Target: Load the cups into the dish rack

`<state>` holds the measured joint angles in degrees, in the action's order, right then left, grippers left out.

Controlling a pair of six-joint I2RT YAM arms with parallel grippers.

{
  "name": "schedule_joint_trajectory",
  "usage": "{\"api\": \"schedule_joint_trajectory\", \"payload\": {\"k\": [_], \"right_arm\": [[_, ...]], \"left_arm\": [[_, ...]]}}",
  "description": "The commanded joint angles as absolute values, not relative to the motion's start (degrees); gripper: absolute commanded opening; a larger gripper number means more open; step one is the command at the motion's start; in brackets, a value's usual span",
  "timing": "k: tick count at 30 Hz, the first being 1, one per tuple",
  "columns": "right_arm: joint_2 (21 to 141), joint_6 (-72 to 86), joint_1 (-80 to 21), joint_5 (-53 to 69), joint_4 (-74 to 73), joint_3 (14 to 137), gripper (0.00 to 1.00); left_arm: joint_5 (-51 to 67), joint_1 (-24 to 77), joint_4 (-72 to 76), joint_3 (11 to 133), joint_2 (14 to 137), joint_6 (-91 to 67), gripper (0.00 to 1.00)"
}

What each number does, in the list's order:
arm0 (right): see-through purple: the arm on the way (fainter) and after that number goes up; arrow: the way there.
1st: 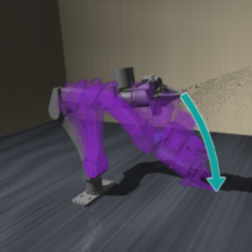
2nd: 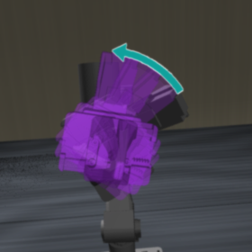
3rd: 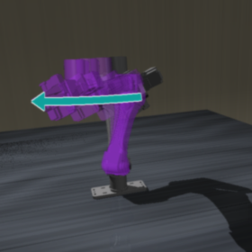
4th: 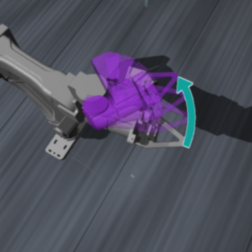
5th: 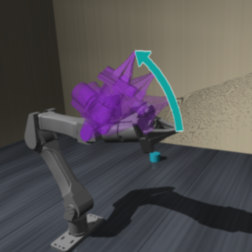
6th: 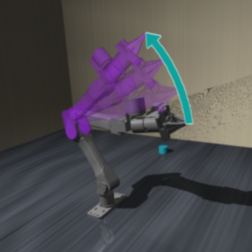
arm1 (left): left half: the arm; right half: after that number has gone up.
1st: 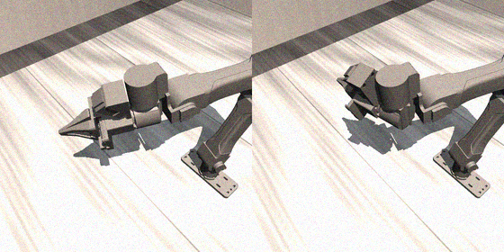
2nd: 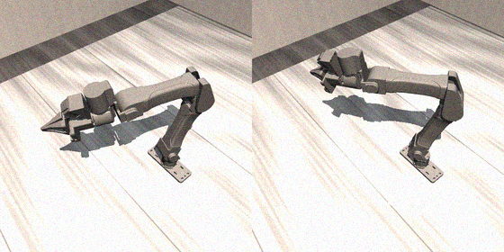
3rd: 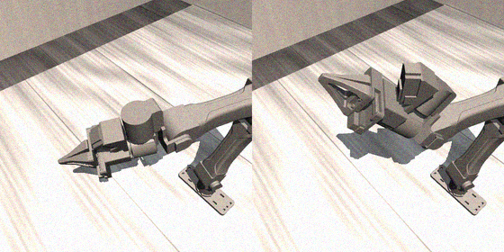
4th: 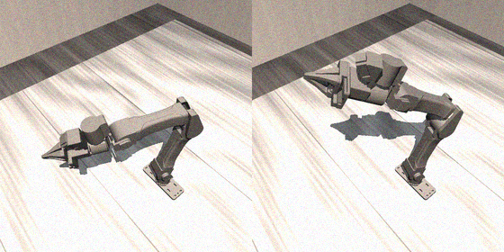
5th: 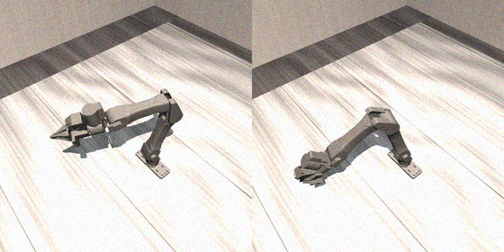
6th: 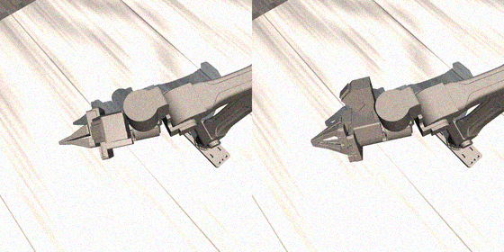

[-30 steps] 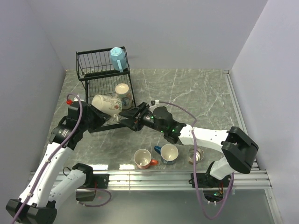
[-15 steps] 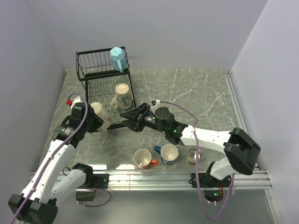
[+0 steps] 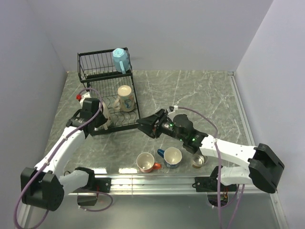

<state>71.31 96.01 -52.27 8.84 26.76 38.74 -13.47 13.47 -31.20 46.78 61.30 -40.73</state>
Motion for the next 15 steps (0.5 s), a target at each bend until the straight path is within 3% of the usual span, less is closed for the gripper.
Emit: {"api": "schedule_joint_trajectory", "payload": {"k": [1, 15], "right_arm": [[66.6, 94.6, -51.2, 7.3, 24.7, 36.1, 0.54], [53.7, 93.1, -49.0, 4.6, 15.1, 28.6, 0.53]], "left_arm": [[-14.6, 12.1, -20.3, 48.5, 64.4, -38.0, 0.00], [-11.8, 3.9, -9.1, 51.0, 81.5, -32.3, 0.00]]}}
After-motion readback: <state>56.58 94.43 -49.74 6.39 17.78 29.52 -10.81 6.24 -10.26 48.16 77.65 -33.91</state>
